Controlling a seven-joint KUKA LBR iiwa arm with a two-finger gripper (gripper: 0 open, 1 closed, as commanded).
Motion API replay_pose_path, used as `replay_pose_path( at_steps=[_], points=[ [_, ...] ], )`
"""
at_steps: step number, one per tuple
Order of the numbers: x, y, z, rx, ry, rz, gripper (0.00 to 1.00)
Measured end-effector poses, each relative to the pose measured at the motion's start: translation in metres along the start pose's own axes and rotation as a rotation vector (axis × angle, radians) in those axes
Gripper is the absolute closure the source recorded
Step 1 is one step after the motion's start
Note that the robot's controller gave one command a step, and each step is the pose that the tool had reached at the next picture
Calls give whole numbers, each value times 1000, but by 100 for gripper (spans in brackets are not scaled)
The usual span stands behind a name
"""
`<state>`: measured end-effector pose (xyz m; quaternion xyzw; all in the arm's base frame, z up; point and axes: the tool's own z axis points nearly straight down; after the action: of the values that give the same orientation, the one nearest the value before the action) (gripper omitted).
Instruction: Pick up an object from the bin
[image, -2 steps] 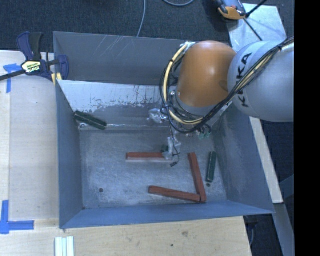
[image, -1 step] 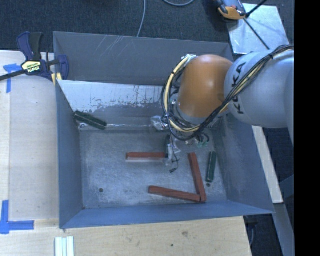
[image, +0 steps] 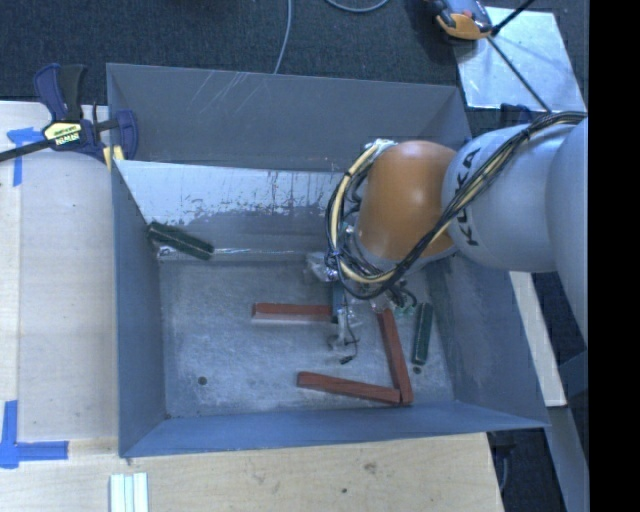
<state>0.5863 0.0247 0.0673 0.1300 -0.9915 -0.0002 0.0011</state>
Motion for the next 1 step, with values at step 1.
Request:
replay_pose_path(
  at_steps=[1],
  points=[
    [-16, 34, -13, 1, -7, -86, 100]
  ],
)
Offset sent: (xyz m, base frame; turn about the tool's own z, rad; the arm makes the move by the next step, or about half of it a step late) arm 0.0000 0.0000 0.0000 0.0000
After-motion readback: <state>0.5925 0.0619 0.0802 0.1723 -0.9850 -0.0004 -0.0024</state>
